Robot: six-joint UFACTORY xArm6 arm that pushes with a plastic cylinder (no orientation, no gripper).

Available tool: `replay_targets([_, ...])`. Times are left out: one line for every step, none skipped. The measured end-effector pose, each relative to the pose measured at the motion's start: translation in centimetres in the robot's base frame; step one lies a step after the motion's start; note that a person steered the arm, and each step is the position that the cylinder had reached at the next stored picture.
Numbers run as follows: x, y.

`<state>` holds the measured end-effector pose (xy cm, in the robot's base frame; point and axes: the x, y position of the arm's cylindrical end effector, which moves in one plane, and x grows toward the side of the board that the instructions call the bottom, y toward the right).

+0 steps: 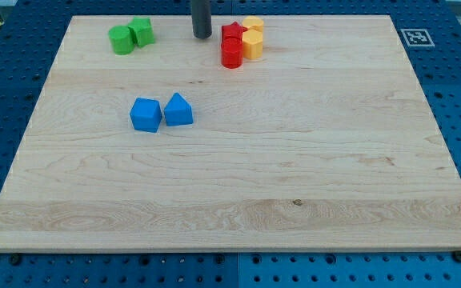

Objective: Push the red star and red circle towards center

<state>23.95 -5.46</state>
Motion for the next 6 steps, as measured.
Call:
replay_targets([-2.2, -0.9])
replay_targets([-4.6, -1.7])
replay_targets([-3.9, 3.4])
replay_targets([0.4, 3.5])
replay_targets([2.6, 3.5])
replay_targets([4.1, 4.0])
